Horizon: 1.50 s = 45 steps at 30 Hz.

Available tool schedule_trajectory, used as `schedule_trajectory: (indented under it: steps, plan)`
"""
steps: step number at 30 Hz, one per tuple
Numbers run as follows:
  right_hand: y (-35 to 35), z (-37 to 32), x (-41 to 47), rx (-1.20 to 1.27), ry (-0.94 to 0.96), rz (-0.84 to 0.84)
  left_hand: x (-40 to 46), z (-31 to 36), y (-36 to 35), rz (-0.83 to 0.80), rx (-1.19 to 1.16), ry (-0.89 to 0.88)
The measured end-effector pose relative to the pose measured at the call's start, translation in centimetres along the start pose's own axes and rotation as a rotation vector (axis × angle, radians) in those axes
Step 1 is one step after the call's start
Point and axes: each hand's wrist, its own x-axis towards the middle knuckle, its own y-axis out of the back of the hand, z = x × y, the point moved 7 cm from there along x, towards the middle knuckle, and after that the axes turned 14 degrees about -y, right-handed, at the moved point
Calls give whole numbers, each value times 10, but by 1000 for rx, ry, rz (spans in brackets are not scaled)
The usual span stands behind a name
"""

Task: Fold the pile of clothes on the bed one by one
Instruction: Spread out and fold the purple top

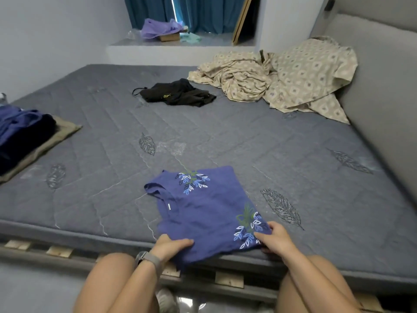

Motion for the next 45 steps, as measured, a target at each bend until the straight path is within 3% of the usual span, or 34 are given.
schedule_trajectory:
  steps: [5,9,12,15,21,27,34,38,41,43,45]
  plan:
    - [1,-38,-5,-164,109,166,19,1,44,305,-58,-1]
    - [-2,-62,3,-286,92,145,13,21,47,373,-155,31]
    - [-4,-71,24,-200,56,93,33,23,48,289,-221,52]
    - [-11,-84,40,-163,53,55,49,29,42,139,-136,82]
    - [-23,-104,55,-312,-3,-22,70,47,19,-126,-101,130]
    - [-27,-126,61,-75,-90,-248,91,84,1,-155,-112,19]
    - [-11,-206,46,368,213,-291,104,166,-4,-174,-190,-161]
    - [17,-252,12,619,455,-227,101,241,1,-114,-100,-496]
    - [31,-268,-13,793,600,-311,79,282,0,-146,-84,-701]
    - [31,-262,-12,810,593,-365,73,281,-2,-202,-133,-722]
    - [25,-239,3,719,497,-375,79,249,-1,-197,-131,-638]
